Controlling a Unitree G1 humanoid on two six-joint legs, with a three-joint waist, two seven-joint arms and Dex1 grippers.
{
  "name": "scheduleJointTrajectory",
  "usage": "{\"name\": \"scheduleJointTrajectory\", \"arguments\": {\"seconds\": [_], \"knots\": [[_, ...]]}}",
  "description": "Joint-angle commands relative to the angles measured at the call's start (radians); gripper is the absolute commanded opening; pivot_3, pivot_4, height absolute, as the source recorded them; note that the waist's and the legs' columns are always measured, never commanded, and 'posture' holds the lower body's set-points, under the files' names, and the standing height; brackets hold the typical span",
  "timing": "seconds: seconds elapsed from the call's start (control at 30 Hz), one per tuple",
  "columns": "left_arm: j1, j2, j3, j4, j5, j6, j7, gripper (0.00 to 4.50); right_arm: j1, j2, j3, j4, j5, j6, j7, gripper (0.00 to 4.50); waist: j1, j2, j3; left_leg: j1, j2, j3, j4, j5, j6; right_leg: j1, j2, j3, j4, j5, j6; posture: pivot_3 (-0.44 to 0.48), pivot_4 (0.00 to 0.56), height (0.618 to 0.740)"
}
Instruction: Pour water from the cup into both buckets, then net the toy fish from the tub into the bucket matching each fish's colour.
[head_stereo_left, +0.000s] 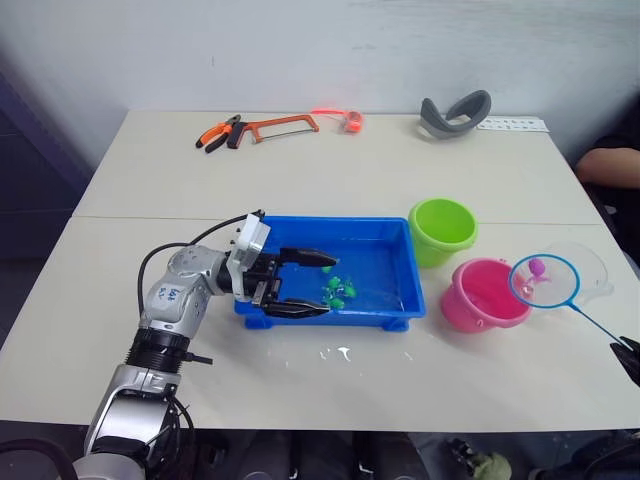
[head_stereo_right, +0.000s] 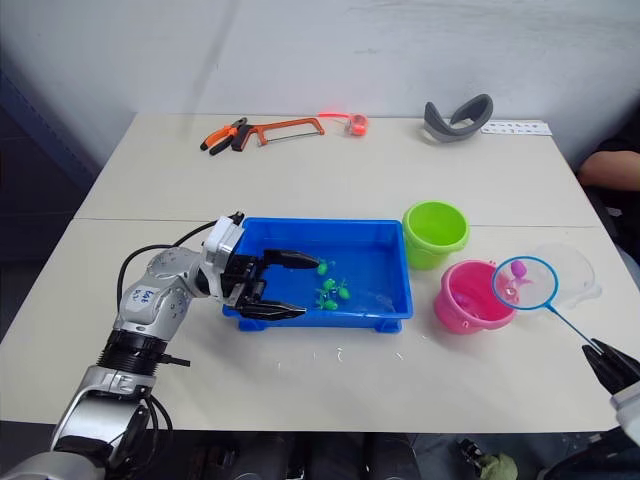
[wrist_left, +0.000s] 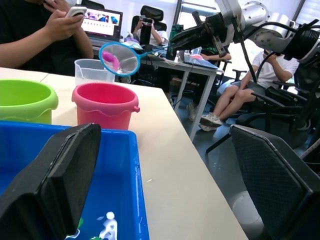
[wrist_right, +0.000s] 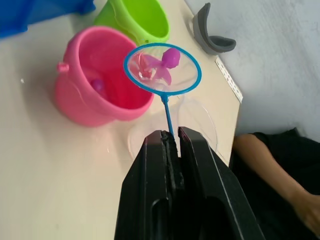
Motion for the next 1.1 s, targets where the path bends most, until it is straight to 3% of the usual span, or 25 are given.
{"name": "scheduleJointTrajectory", "arguments": {"seconds": [0.03, 0.3, 0.47, 0.8, 1.1], "knots": [[-0.01, -0.014, 0.003, -0.023, 0.005, -0.016, 0.008, 4.48, -0.007, -0.026, -0.01, 0.082, -0.124, -0.176, -0.065, 0.0, 0.0, 0.0, 0.0, 0.0, 0.0, 0.0, 0.0, 0.0, 0.0, 0.0, 0.0, 0.0, 0.0, 0.0, 0.0, 0.0, 0.15, 0.74], [-0.008, -0.035, 0.008, -0.028, 0.013, -0.02, 0.031, 4.48, -0.077, -0.089, -0.006, 0.262, -0.528, -0.496, -0.358, 0.0, 0.001, 0.0, 0.0, 0.001, 0.0, 0.001, 0.001, 0.0, -0.001, 0.0, 0.0, 0.001, 0.001, 0.0, -0.001, 0.0, 0.15, 0.74], [-0.019, -0.046, 0.008, -0.03, 0.017, -0.017, 0.045, 4.48, -0.077, -0.114, -0.001, 0.273, -0.737, -0.612, -0.51, 0.0, -0.001, 0.0, 0.0, 0.001, 0.0, 0.001, 0.001, 0.001, -0.001, 0.0, 0.0, 0.001, 0.001, 0.0, -0.001, 0.0, 0.15, 0.74], [0.003, -0.064, 0.007, -0.073, 0.003, 0.017, 0.089, 4.48, -0.048, -0.19, -0.026, 0.322, -1.088, -0.648, -0.875, 0.0, -0.001, 0.001, 0.0, 0.001, 0.0, 0.001, 0.001, 0.001, -0.002, 0.0, 0.001, 0.002, 0.002, -0.001, -0.001, 0.0, 0.15, 0.74], [-0.008, -0.088, 0.012, -0.061, 0.006, 0.028, 0.109, 4.48, -0.018, -0.302, -0.035, 0.317, -1.225, -0.574, -1.095, 0.0, 0.0, 0.001, -0.001, 0.001, 0.001, 0.001, 0.001, 0.002, -0.003, 0.0, 0.002, 0.002, 0.002, -0.001, -0.002, 0.0, 0.15, 0.74]]}}
